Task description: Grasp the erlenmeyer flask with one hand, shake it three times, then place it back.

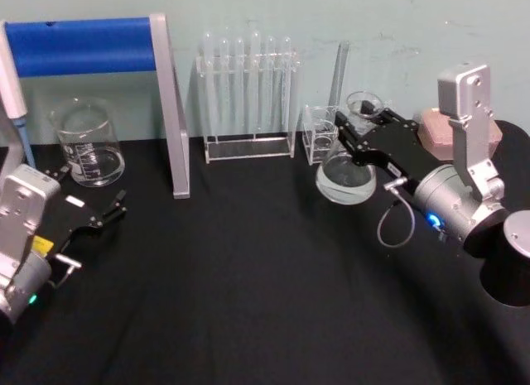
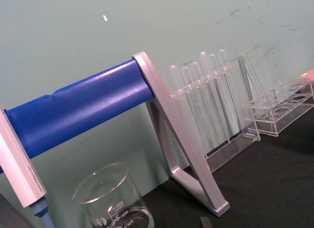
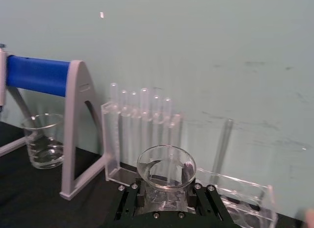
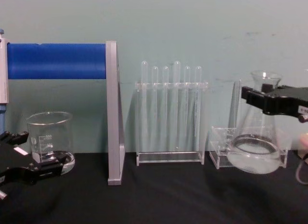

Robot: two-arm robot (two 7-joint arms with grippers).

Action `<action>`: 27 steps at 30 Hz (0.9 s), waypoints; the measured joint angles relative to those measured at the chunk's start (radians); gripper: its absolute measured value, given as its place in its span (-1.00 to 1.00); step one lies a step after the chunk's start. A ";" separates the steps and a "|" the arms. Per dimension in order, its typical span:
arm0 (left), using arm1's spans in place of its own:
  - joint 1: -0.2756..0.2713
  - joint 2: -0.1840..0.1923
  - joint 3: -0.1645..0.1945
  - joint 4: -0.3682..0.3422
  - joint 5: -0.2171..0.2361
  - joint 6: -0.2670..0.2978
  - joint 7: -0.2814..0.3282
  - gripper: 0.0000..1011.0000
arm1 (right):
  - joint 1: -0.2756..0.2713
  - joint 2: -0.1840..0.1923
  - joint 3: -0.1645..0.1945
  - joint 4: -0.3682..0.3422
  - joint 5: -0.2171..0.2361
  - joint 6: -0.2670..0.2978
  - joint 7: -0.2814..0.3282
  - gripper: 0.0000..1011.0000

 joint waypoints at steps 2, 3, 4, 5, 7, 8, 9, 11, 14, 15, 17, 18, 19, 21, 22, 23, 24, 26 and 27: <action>0.000 0.000 0.000 0.000 0.000 0.000 0.000 0.98 | -0.001 -0.001 0.007 0.001 -0.003 0.001 -0.002 -0.11; 0.000 0.000 0.000 0.000 0.000 0.000 0.000 0.98 | -0.002 -0.002 0.009 0.001 -0.004 0.001 -0.003 -0.11; 0.000 0.000 0.000 0.000 0.000 0.000 0.000 0.98 | -0.003 -0.004 0.013 0.002 -0.007 0.002 -0.004 -0.11; 0.000 0.000 0.000 0.000 0.000 0.000 0.000 0.98 | -0.003 -0.005 0.014 0.003 -0.008 0.002 -0.004 -0.11; 0.000 0.000 0.000 0.000 0.000 0.000 0.000 0.98 | -0.003 -0.007 0.015 0.003 -0.011 0.002 -0.003 -0.11; 0.000 0.000 0.000 0.000 0.000 0.000 0.000 0.98 | -0.003 -0.010 0.015 0.004 -0.013 0.002 0.000 -0.11; 0.000 0.000 0.000 0.000 0.000 0.000 0.000 0.98 | -0.004 -0.011 0.014 0.004 -0.014 0.002 0.002 -0.11; 0.000 0.000 0.000 0.000 0.000 0.000 0.000 0.98 | -0.004 -0.015 0.009 0.004 -0.018 0.003 0.010 -0.11; 0.000 0.000 0.000 0.000 0.000 0.000 0.000 0.98 | -0.004 -0.019 -0.002 0.003 -0.021 0.004 0.022 -0.11; 0.000 0.000 0.000 0.000 0.000 0.000 0.000 0.98 | -0.004 -0.019 -0.002 0.003 -0.021 0.004 0.022 -0.11; 0.000 0.000 0.000 0.000 0.000 0.000 0.000 0.98 | -0.004 -0.021 -0.012 0.000 -0.022 0.005 0.033 -0.11; 0.000 0.000 0.000 0.000 0.000 0.000 0.000 0.98 | -0.005 -0.021 -0.019 -0.003 -0.022 0.007 0.041 -0.11; 0.000 0.000 0.000 0.000 0.000 0.000 0.000 0.98 | -0.006 -0.022 -0.023 -0.006 -0.022 0.008 0.047 -0.11; 0.000 0.000 0.000 0.000 0.000 0.000 0.000 0.98 | -0.007 -0.022 -0.036 -0.011 -0.022 0.009 0.059 -0.11; 0.000 0.000 0.000 0.000 0.000 0.000 0.000 0.98 | -0.008 -0.023 -0.040 -0.013 -0.022 0.010 0.063 -0.11; 0.000 0.000 0.000 0.000 0.000 0.000 0.000 0.98 | -0.008 -0.023 -0.044 -0.014 -0.021 0.010 0.067 -0.11; 0.000 0.000 0.000 0.000 0.000 0.000 0.000 0.98 | -0.008 -0.023 -0.051 -0.017 -0.020 0.010 0.073 -0.11; 0.000 0.000 0.000 0.000 0.000 0.000 0.000 0.98 | -0.008 -0.024 -0.058 -0.019 -0.018 0.010 0.079 -0.11; 0.000 0.000 0.000 0.000 0.000 0.000 0.000 0.98 | -0.008 -0.024 -0.065 -0.022 -0.017 0.011 0.083 -0.11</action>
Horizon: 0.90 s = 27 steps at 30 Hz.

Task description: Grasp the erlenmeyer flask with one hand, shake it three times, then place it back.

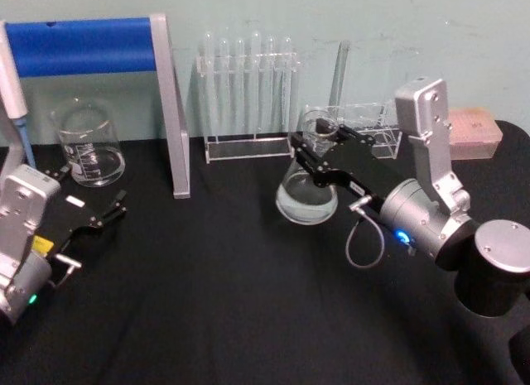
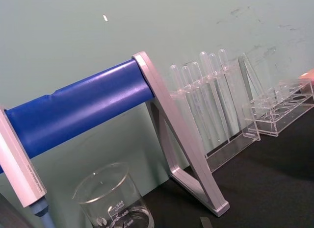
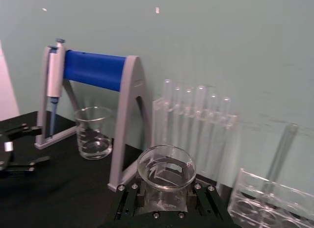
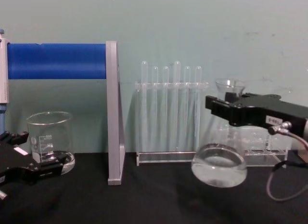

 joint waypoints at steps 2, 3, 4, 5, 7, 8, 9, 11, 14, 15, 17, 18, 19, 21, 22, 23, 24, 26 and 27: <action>0.000 0.000 0.000 0.000 0.000 0.000 0.000 0.98 | 0.000 0.000 -0.007 -0.002 0.002 0.000 0.004 -0.11; 0.000 0.000 0.000 0.000 0.000 0.000 0.000 0.98 | 0.000 0.000 -0.013 -0.003 0.003 0.001 0.007 -0.11; 0.000 0.000 0.000 0.000 0.000 0.000 0.000 0.98 | 0.000 0.000 -0.015 -0.003 0.004 0.001 0.008 -0.11; 0.000 0.000 0.000 0.000 0.000 0.000 0.000 0.98 | 0.000 0.000 -0.017 -0.004 0.005 0.001 0.009 -0.11; 0.000 0.000 0.000 0.000 0.000 0.000 0.000 0.98 | 0.001 0.000 -0.024 -0.004 0.006 0.001 0.010 -0.11; 0.000 0.000 0.000 0.000 0.000 0.000 0.000 0.98 | 0.001 0.000 -0.025 -0.004 0.007 0.001 0.011 -0.11; 0.000 0.000 0.000 0.000 0.000 0.000 0.000 0.98 | 0.002 0.000 -0.026 -0.004 0.007 0.001 0.011 -0.11; 0.000 0.000 0.000 0.000 0.000 0.000 0.000 0.98 | 0.004 0.001 -0.030 -0.004 0.009 0.000 0.011 -0.11; 0.000 0.000 0.000 0.000 0.000 0.000 0.000 0.98 | 0.005 0.003 -0.033 -0.003 0.010 0.000 0.012 -0.11; 0.000 0.000 0.000 0.000 0.000 0.000 0.000 0.98 | 0.005 0.003 -0.034 -0.003 0.010 0.000 0.012 -0.11; 0.000 0.000 0.000 0.000 0.000 0.000 0.000 0.98 | 0.005 0.004 -0.037 -0.002 0.011 -0.001 0.012 -0.11; 0.000 0.000 0.000 0.000 0.000 0.000 0.000 0.98 | 0.005 0.004 -0.037 -0.002 0.011 -0.001 0.012 -0.11; 0.000 0.000 0.000 0.000 0.000 0.000 0.000 0.98 | 0.005 0.005 -0.038 -0.002 0.011 -0.001 0.012 -0.11; 0.000 0.000 0.000 0.000 0.000 0.000 0.000 0.98 | 0.005 0.006 -0.040 -0.001 0.011 -0.001 0.011 -0.11; 0.000 0.000 0.000 0.000 0.000 0.000 0.000 0.98 | 0.005 0.006 -0.042 0.000 0.010 -0.002 0.010 -0.11; 0.000 0.000 0.000 0.000 0.000 0.000 0.000 0.98 | 0.005 0.006 -0.043 0.002 0.010 -0.003 0.010 -0.11; 0.000 0.000 0.000 0.000 0.000 0.000 0.000 0.98 | 0.005 0.006 -0.044 0.003 0.009 -0.003 0.009 -0.11; 0.000 0.000 0.000 0.000 0.000 0.000 0.000 0.98 | 0.005 0.006 -0.046 0.008 0.007 -0.005 0.007 -0.11; 0.000 0.000 0.000 0.000 0.000 0.000 0.000 0.98 | 0.005 0.006 -0.047 0.010 0.006 -0.007 0.006 -0.11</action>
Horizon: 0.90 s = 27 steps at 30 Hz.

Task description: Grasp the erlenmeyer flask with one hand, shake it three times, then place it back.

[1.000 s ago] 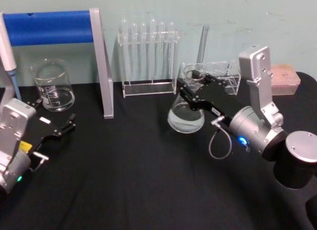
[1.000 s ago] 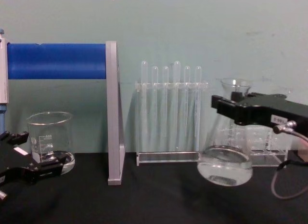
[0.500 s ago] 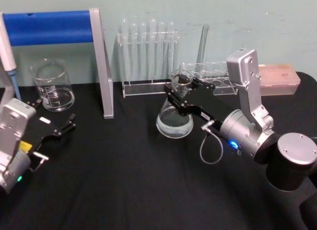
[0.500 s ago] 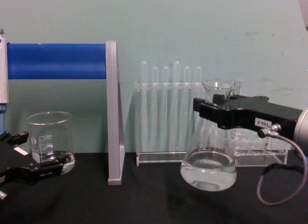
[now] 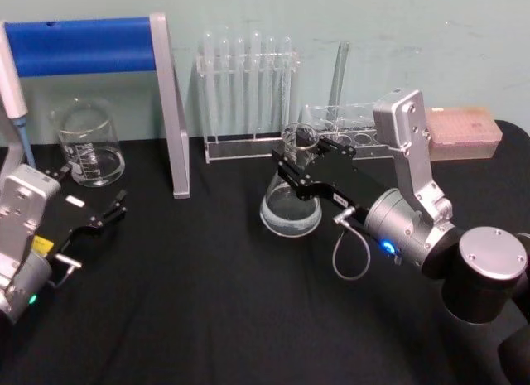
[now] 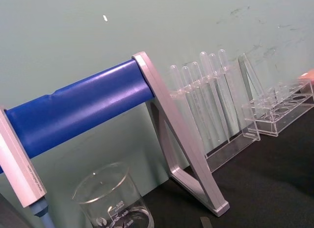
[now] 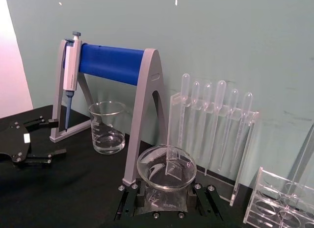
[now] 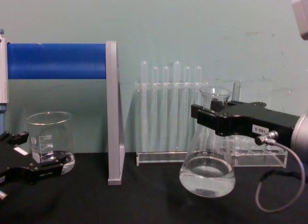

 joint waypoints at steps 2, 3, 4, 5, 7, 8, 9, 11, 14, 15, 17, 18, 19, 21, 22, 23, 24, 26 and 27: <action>0.000 0.000 0.000 0.000 0.000 0.000 0.000 0.98 | 0.000 0.000 -0.002 0.006 -0.003 -0.004 0.000 -0.11; 0.000 0.000 0.000 0.000 0.000 0.000 0.000 0.98 | 0.000 0.000 -0.003 0.009 -0.004 -0.006 0.000 -0.11; 0.000 0.000 0.000 0.000 0.000 0.000 0.000 0.98 | 0.000 0.000 -0.004 0.011 -0.005 -0.007 0.000 -0.11; 0.000 0.000 0.000 0.000 0.000 0.000 0.000 0.98 | 0.000 -0.001 -0.005 0.014 -0.006 -0.008 0.000 -0.11; 0.000 0.000 0.000 0.000 0.000 0.000 0.000 0.98 | -0.002 -0.001 -0.008 0.022 -0.009 -0.012 0.001 -0.11; 0.000 0.000 0.000 0.000 0.000 0.000 0.000 0.98 | -0.002 -0.001 -0.009 0.024 -0.010 -0.012 0.001 -0.11; 0.000 0.000 0.000 0.000 0.000 0.000 0.000 0.98 | -0.002 -0.002 -0.011 0.030 -0.012 -0.013 0.001 -0.11; 0.000 0.000 0.000 0.000 0.000 0.000 0.000 0.98 | -0.003 -0.004 -0.013 0.037 -0.013 -0.015 0.002 -0.11; 0.000 0.000 0.000 0.000 0.000 0.000 0.000 0.98 | -0.004 -0.005 -0.014 0.043 -0.015 -0.016 0.004 -0.11; 0.000 0.000 0.000 0.000 0.000 0.000 0.000 0.98 | -0.005 -0.005 -0.015 0.045 -0.015 -0.016 0.004 -0.11; 0.000 0.000 0.000 0.000 0.000 0.000 0.000 0.98 | -0.006 -0.007 -0.016 0.051 -0.016 -0.016 0.005 -0.11; 0.000 0.000 0.000 0.000 0.000 0.000 0.000 0.98 | -0.006 -0.007 -0.017 0.054 -0.016 -0.016 0.005 -0.11; 0.000 0.000 0.000 0.000 0.000 0.000 0.000 0.98 | -0.007 -0.008 -0.018 0.058 -0.017 -0.016 0.005 -0.11; 0.000 0.000 0.000 0.000 0.000 0.000 0.000 0.98 | -0.008 -0.009 -0.019 0.061 -0.018 -0.016 0.006 -0.11; 0.000 0.000 0.000 0.000 0.000 0.000 0.000 0.98 | -0.008 -0.010 -0.020 0.063 -0.019 -0.015 0.006 -0.11; 0.000 0.000 0.000 0.000 0.000 0.000 0.000 0.98 | -0.009 -0.011 -0.021 0.067 -0.019 -0.015 0.006 -0.11; 0.000 0.000 0.000 0.000 0.000 0.000 0.000 0.98 | -0.010 -0.011 -0.021 0.068 -0.020 -0.015 0.006 -0.11; 0.000 0.000 0.000 0.000 0.000 0.000 0.000 0.98 | -0.010 -0.012 -0.022 0.072 -0.020 -0.015 0.007 -0.11; 0.000 0.000 0.000 0.000 0.000 0.000 0.000 0.98 | -0.010 -0.012 -0.022 0.075 -0.021 -0.014 0.007 -0.11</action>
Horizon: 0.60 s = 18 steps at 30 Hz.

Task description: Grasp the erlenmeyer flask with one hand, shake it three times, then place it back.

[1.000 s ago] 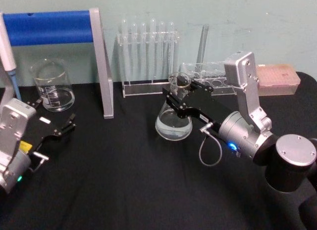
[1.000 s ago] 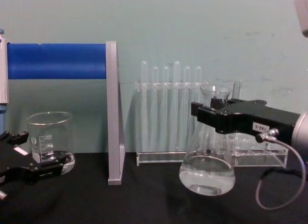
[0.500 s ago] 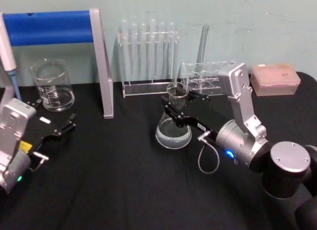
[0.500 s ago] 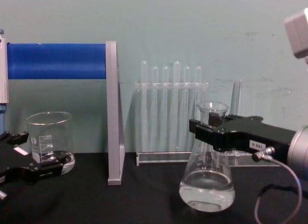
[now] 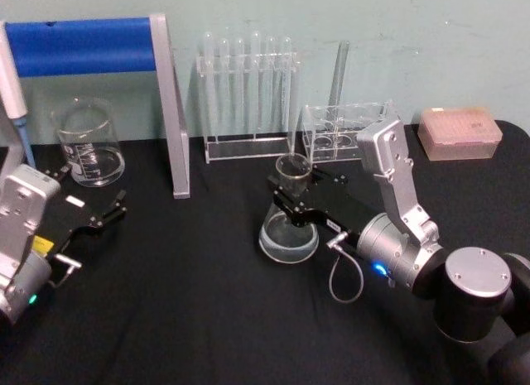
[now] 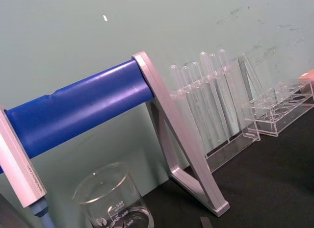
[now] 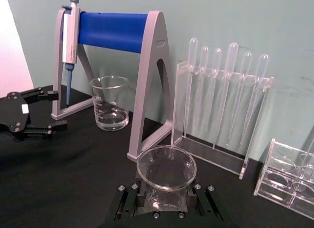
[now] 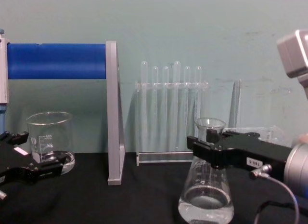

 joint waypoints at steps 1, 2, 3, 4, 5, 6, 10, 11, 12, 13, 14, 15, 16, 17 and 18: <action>0.000 0.000 0.000 0.000 0.000 0.000 0.000 0.98 | 0.000 0.000 0.000 0.001 -0.001 0.000 0.000 -0.11; 0.000 0.000 0.000 0.000 0.000 0.000 0.000 0.98 | -0.001 -0.001 -0.001 0.004 -0.001 0.001 0.000 -0.11; 0.000 0.000 0.000 0.000 0.000 0.000 0.000 0.98 | -0.001 -0.002 -0.001 0.006 -0.002 0.001 0.000 -0.11; 0.000 0.000 0.000 0.000 0.000 0.000 0.000 0.98 | -0.001 -0.002 -0.001 0.007 -0.002 0.001 0.000 -0.11; 0.000 0.000 0.000 0.000 0.000 0.000 0.000 0.98 | -0.001 -0.003 -0.001 0.009 -0.003 0.002 0.000 -0.11; 0.000 0.000 0.000 0.000 0.000 0.000 0.000 0.98 | -0.001 -0.003 -0.001 0.010 -0.003 0.003 0.000 -0.11; 0.000 0.000 0.000 0.000 0.000 0.000 0.000 0.98 | -0.003 -0.004 -0.002 0.013 -0.005 0.005 0.000 -0.11; 0.000 0.000 0.000 0.000 0.000 0.000 0.000 0.98 | -0.004 -0.004 -0.002 0.014 -0.006 0.006 0.000 -0.11; 0.000 0.000 0.000 0.000 0.000 0.000 0.000 0.98 | -0.004 -0.004 -0.002 0.015 -0.006 0.007 0.000 -0.11; 0.000 0.000 0.000 0.000 0.000 0.000 0.000 0.98 | -0.005 -0.005 -0.002 0.016 -0.006 0.007 0.000 -0.11; 0.000 0.000 0.000 0.000 0.000 0.000 0.000 0.98 | -0.006 -0.005 -0.002 0.016 -0.006 0.008 0.000 -0.11; 0.000 0.000 0.000 0.000 0.000 0.000 0.000 0.98 | -0.006 -0.005 -0.002 0.016 -0.007 0.008 0.000 -0.11; 0.000 0.000 0.000 0.000 0.000 0.000 0.000 0.98 | -0.007 -0.005 -0.002 0.016 -0.007 0.009 0.000 -0.11; 0.000 0.000 0.000 0.000 0.000 0.000 0.000 0.98 | -0.008 -0.006 -0.002 0.017 -0.007 0.010 0.000 -0.11; 0.000 0.000 0.000 0.000 0.000 0.000 0.000 0.98 | -0.008 -0.006 -0.002 0.017 -0.008 0.011 0.000 -0.11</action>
